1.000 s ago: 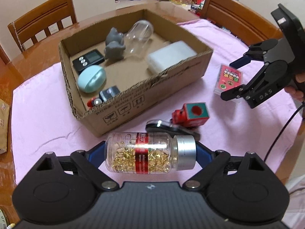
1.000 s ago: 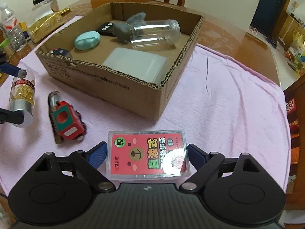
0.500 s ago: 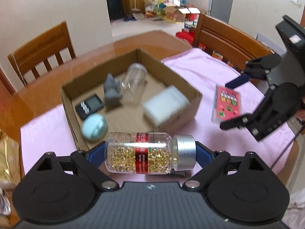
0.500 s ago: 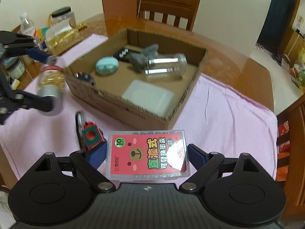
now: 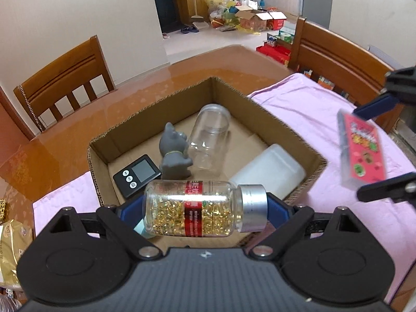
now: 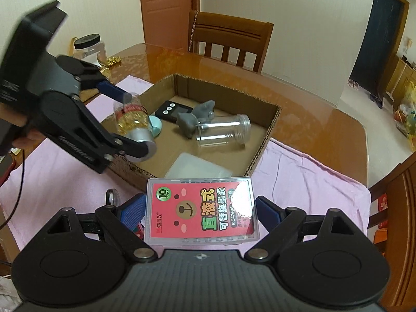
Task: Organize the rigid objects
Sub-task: 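Close the right gripper on the pink card pack, then carry jar and card pack to the box while both grippers release them inside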
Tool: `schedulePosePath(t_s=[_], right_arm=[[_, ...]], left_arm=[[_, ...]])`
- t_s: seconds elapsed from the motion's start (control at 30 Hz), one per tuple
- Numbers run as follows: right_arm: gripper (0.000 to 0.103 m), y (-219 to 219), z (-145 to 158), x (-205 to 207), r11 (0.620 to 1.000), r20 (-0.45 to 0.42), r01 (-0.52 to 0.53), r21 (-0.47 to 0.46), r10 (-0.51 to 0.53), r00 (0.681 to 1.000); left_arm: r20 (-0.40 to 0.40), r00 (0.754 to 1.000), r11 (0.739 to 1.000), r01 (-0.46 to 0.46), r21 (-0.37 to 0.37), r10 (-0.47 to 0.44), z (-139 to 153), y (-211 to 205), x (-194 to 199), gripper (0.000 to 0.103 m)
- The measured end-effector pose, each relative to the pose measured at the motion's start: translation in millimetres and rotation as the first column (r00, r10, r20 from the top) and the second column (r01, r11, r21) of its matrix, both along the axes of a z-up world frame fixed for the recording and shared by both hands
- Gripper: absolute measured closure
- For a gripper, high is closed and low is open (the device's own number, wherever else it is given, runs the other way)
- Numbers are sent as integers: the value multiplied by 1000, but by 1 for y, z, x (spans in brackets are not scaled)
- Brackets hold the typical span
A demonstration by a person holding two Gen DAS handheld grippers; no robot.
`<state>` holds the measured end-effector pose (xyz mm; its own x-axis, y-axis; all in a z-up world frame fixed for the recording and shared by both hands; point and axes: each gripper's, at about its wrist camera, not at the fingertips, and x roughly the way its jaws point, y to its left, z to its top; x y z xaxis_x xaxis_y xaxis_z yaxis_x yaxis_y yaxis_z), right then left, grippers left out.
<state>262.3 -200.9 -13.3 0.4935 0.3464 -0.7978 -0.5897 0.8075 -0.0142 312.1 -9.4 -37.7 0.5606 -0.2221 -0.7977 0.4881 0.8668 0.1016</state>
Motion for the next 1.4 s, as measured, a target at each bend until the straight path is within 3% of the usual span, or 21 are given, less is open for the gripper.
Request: schedulePosePath(t_s=[0.17, 0.37, 0.57, 0.93, 1.13, 1.2, 1.27, 1.4], right_arm=[[11, 3, 1, 3, 1000, 6, 3, 0, -3, 1000], [11, 7, 0, 8, 1000, 2, 0, -3, 0, 1000], [11, 14, 3, 20, 1000, 15, -6, -8, 6, 1000], [11, 44, -3, 72, 999, 9, -13, -41, 13, 1000], [11, 63, -23, 104, 997, 12, 3, -74, -2, 1000], [6, 67, -31, 110, 996, -11, 2, -87, -3, 1000], [0, 68, -35, 110, 997, -17, 10, -81, -11, 1000], [0, 66, -36, 104, 998, -28, 18, -62, -20, 999]], left_arm=[[43, 998, 998, -42, 45, 40, -12, -2, 7, 9], [23, 998, 998, -62, -16, 63, 0, 7, -3, 8], [7, 989, 987, -146, -73, 147, 20, 24, -28, 4], [79, 953, 954, -285, -95, 293, 44, 45, -72, 4], [77, 931, 931, -347, -115, 357, 47, 63, -79, 4], [71, 925, 924, -365, -110, 374, 45, 67, -80, 3], [58, 919, 918, -383, -101, 390, 42, 71, -81, 3], [39, 915, 914, -397, -89, 401, 33, 74, -82, 3]])
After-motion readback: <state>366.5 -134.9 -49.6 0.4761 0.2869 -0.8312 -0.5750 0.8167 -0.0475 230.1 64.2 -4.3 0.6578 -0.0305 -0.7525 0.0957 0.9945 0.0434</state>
